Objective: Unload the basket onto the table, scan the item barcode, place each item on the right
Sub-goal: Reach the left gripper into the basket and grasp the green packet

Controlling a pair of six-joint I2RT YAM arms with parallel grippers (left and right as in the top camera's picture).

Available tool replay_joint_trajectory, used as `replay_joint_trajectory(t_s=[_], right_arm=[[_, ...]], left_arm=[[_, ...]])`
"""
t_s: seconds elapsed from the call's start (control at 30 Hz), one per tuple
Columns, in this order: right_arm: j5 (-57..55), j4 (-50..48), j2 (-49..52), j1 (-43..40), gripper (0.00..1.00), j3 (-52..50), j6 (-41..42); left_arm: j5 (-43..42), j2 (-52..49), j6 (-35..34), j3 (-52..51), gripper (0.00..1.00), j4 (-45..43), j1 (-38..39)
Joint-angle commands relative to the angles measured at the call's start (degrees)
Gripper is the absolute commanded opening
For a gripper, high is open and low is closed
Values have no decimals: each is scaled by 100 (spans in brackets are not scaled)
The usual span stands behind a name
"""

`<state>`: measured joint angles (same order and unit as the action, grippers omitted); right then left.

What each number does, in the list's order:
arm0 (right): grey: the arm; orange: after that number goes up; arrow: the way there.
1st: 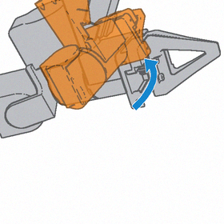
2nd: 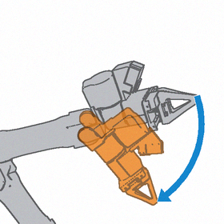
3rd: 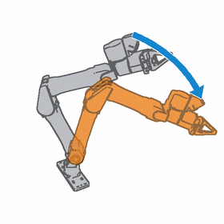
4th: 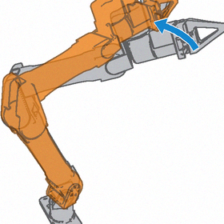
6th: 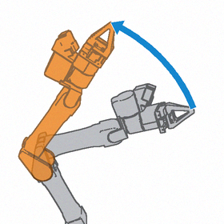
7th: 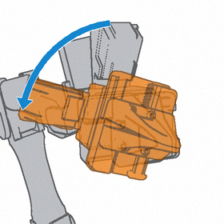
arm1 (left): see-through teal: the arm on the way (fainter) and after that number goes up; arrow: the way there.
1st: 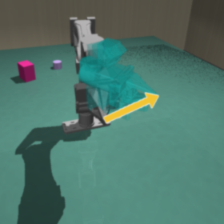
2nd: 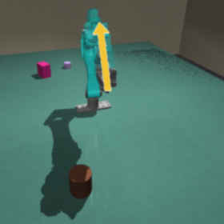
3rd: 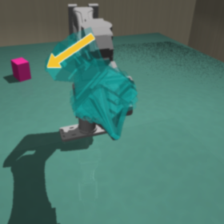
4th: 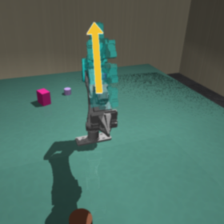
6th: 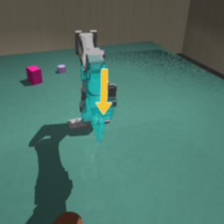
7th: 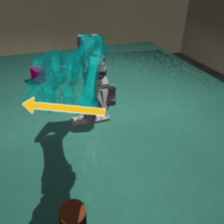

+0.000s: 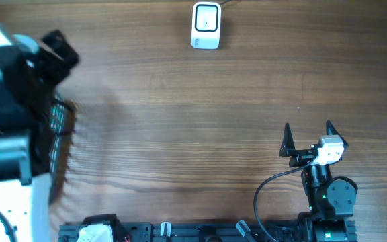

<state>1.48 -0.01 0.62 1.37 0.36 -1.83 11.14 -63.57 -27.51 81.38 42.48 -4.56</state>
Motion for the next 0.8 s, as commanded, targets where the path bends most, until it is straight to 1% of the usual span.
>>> replay_joint_trajectory(t_s=[0.0,0.07,0.2,0.23,0.27,0.3,0.33,0.4,0.43,0.5,0.53,0.67,0.77], right_arm=[[70,-15,-17,22,100,-7,-79],[70,-13,-17,22,100,-7,-79],[70,-15,-17,22,100,-7,-76],[70,-15,-17,22,100,-7,-81],[70,-15,-17,22,100,-7,-79],[70,-15,-17,22,100,-7,-76],[70,-15,-17,22,100,-7,-76],[70,-15,-17,22,100,-7,-79],[70,-15,-17,22,100,-7,-79],[70,-15,-17,22,100,-7,-76],[70,-13,-17,22,100,-7,-76],[70,-15,-17,22,100,-7,-76],[70,-13,-17,22,100,-7,-76]], left_arm=[[238,-424,-1185,885,100,765,-1169],[146,-461,-1665,894,100,1001,-1755],[-529,-680,-2618,894,100,1296,-2955],[-673,-776,-2841,892,100,1292,-3198],[-728,-905,-3220,892,100,1294,-3429],[-750,-1003,-3407,890,100,1290,-3526],[-839,-1086,-3495,890,100,1259,-3565],[-1047,-1241,-3445,890,100,1268,-3580],[-977,-1373,-3318,890,100,1261,-3580],[-979,-1556,-3381,890,100,1237,-3580],[-940,-1720,-3692,890,100,1255,-3582],[-942,-2481,-5683,890,100,1742,-3580],[-960,-3082,-6568,890,100,2170,-3541]])
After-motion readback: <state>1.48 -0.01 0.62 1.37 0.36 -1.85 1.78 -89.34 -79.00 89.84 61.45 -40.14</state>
